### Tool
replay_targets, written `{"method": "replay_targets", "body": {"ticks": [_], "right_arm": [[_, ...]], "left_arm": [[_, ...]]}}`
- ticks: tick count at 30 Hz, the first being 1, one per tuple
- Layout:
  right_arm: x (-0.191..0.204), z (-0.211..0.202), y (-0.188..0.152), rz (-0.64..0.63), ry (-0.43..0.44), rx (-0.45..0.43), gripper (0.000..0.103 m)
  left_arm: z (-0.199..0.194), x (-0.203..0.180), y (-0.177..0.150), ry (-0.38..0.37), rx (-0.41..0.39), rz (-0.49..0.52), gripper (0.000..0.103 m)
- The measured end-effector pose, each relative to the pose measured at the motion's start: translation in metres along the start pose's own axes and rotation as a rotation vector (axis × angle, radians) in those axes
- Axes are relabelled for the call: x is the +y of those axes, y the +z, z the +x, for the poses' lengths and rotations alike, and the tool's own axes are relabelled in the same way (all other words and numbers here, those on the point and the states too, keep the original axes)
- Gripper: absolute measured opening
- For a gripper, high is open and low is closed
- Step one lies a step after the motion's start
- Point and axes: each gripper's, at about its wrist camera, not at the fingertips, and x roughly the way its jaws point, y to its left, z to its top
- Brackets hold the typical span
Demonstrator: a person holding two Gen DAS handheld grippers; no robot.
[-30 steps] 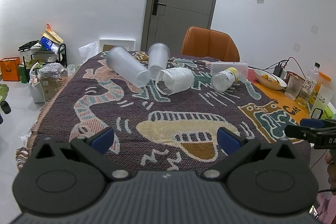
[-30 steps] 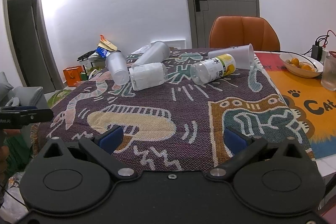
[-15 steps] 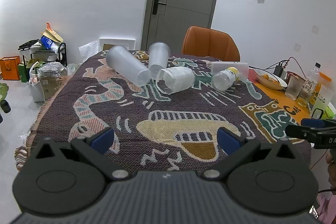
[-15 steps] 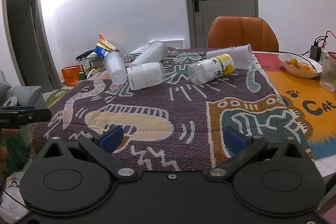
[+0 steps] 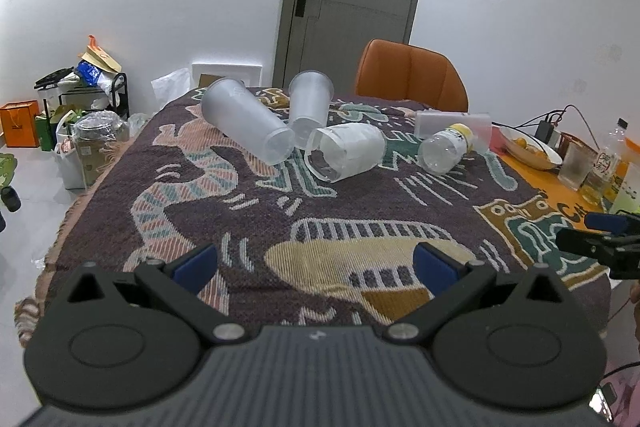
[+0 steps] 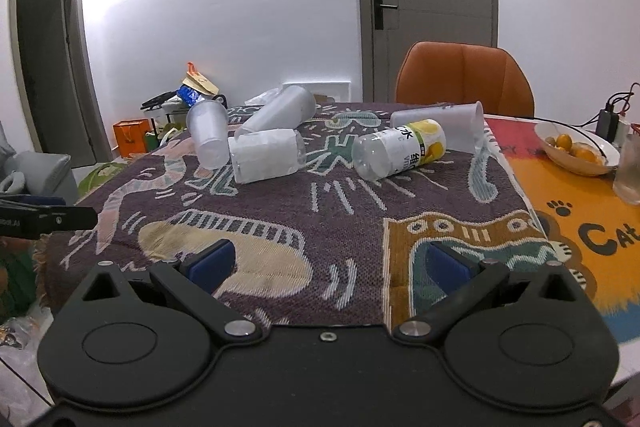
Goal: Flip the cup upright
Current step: 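Move the right gripper to the paper-wrapped clear cup lying on its side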
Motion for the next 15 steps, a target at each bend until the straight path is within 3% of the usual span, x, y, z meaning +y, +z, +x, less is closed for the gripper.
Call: {"method": "replay_targets", "body": {"ticks": [15], "right_arm": [[0.006,0.075,0.031,-0.298,0.090,0.034,0.103]], "left_arm": [[0.062,0.008,0.017,0.064,0.011,-0.151,0.103]]}}
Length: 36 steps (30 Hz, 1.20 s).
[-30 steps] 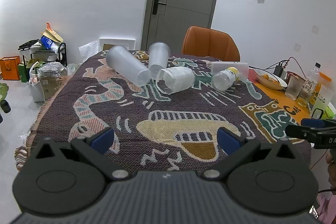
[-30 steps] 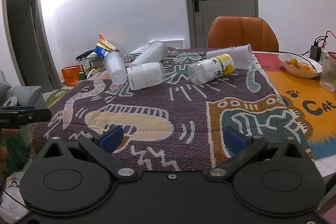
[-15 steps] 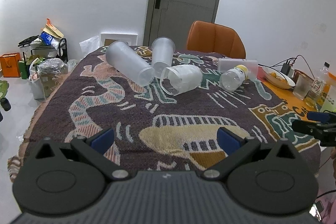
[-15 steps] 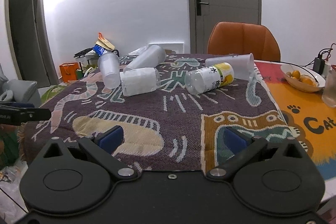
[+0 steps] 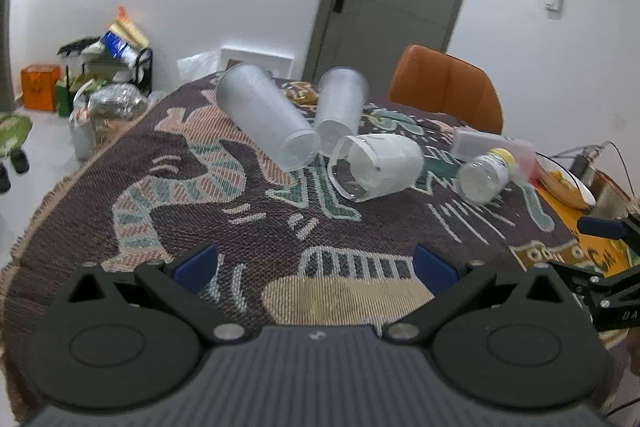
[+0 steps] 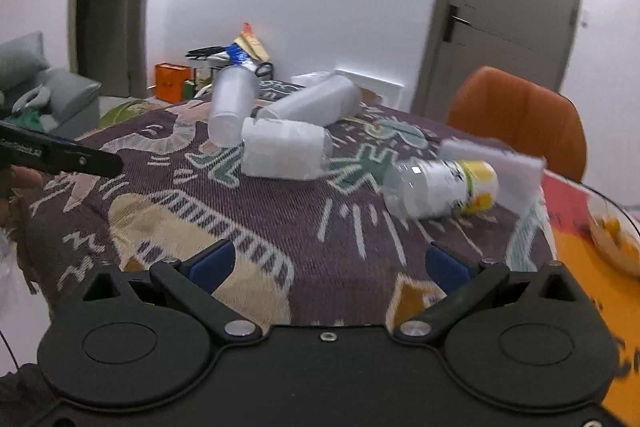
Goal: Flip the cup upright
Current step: 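Move the right gripper to the paper-wrapped clear cup lying on its side, then close the right gripper around the wrapped cup and lift it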
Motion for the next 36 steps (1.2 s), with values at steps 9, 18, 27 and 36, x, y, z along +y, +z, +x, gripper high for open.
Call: {"method": "replay_targets", "body": {"ticks": [9,18,27,36], "right_arm": [[0.009,0.060,0.040,-0.213,0.077,0.013,0.089],[0.023,0.113,0.068,-0.443,0.157,0.061,0.080],[0.032,0.145,0.092,-0.679,0.222,0.131,0.080],[0.042,0.165,0.112,-0.914,0.354,0.216,0.082]], "left_arm": [[0.028,0.010,0.015,0.012,0.015,-0.129,0.103],[0.043,0.026,0.026,0.034,0.039,-0.214,0.103],[0.051,0.039,0.034,0.042,0.060,-0.292,0.103],[0.061,0.042,0.033,0.031,0.145,-0.374,0.103]]}}
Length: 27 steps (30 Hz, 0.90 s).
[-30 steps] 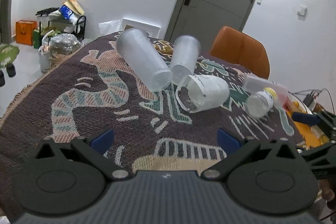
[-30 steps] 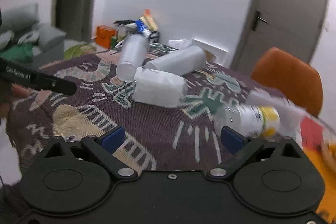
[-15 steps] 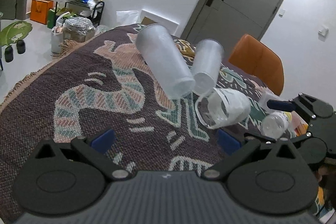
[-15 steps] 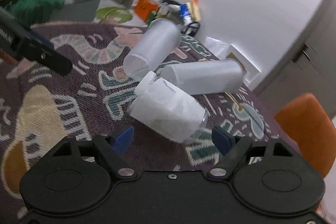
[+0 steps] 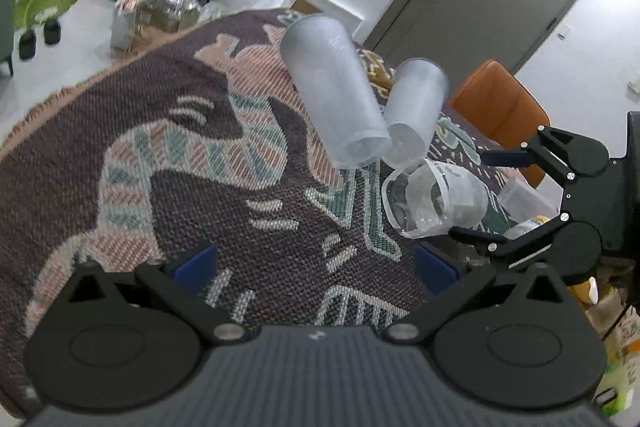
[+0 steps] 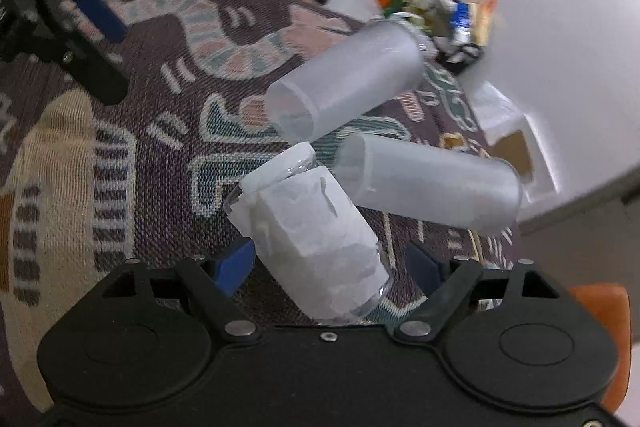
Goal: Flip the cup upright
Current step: 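Close the right gripper around the wrapped cup and lift it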
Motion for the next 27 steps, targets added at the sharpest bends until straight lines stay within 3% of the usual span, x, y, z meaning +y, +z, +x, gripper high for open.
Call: {"method": "replay_targets", "body": {"ticks": [8,12,14,19,27], "right_arm": [[-0.017,0.024,0.015,-0.186,0.133,0.009,0.084],[-0.024,0.041,0.022,-0.190,0.226,0.019,0.083],[-0.024,0.048,0.021,-0.196,0.252,0.040,0.066],[-0.020,0.039,0.019,-0.181,0.323,0.070,0.060],[0.002,-0.005,0.022,-0.140,0.263,0.082,0.060]], "left_arm": [[0.019,-0.003,0.007,-0.032,0.022,-0.007,0.103],[0.023,-0.005,0.008,-0.032,0.024,-0.002,0.103],[0.024,-0.005,0.010,-0.034,0.025,0.003,0.103],[0.020,-0.003,0.009,-0.040,0.023,0.003,0.103],[-0.006,0.004,-0.006,-0.015,-0.008,0.009,0.103]]}}
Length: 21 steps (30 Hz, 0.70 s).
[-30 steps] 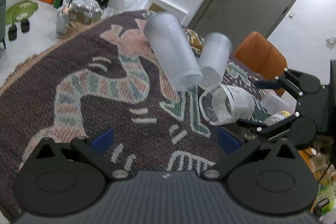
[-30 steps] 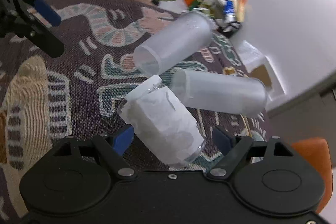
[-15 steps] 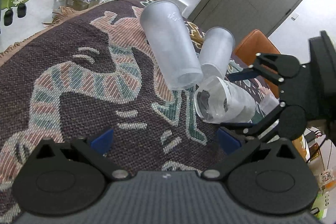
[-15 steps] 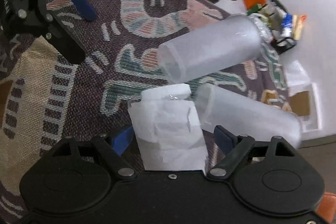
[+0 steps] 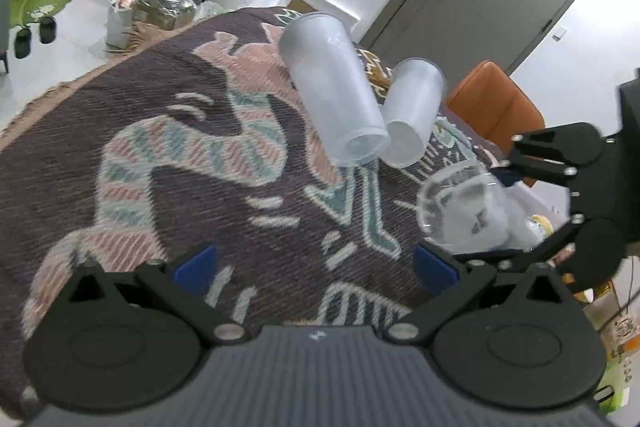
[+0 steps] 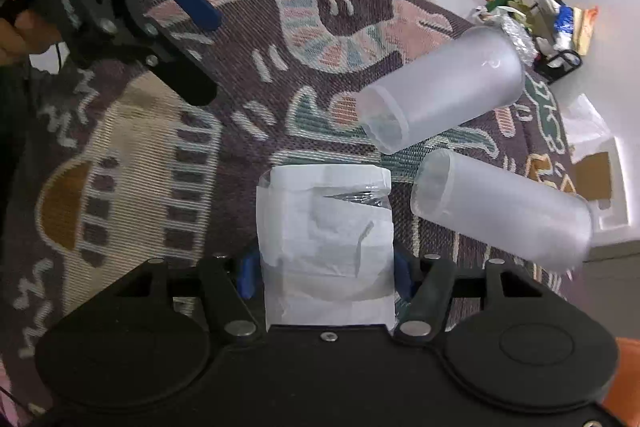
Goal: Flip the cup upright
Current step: 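Close the right gripper around the wrapped cup and lift it, then raise and rotate the held cup with the right gripper toward the left gripper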
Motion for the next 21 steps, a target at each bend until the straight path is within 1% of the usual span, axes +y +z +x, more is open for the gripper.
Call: {"method": "replay_targets", "body": {"ticks": [4,8,10,13,16,21], "right_arm": [[0.021,-0.016,0.003,0.058,-0.031,0.022,0.060],[0.042,-0.025,0.004,0.162,-0.060,0.068,0.060],[0.053,-0.030,0.002,0.200,-0.070,0.077,0.060],[0.066,-0.037,0.000,0.264,-0.072,0.084,0.060],[0.076,-0.042,-0.002,0.364,-0.069,0.091,0.060],[0.096,-0.042,-0.005,0.463,-0.058,0.109,0.060]], "left_arm": [[-0.016,0.000,-0.010,-0.009,-0.010,0.019,0.103],[-0.030,0.000,-0.019,-0.022,-0.023,0.049,0.103],[-0.035,0.001,-0.024,-0.028,-0.026,0.052,0.103],[-0.042,0.001,-0.032,-0.039,-0.025,0.064,0.103],[-0.051,0.002,-0.037,-0.049,-0.035,0.079,0.103],[-0.065,0.006,-0.043,-0.060,-0.049,0.113,0.103]]}}
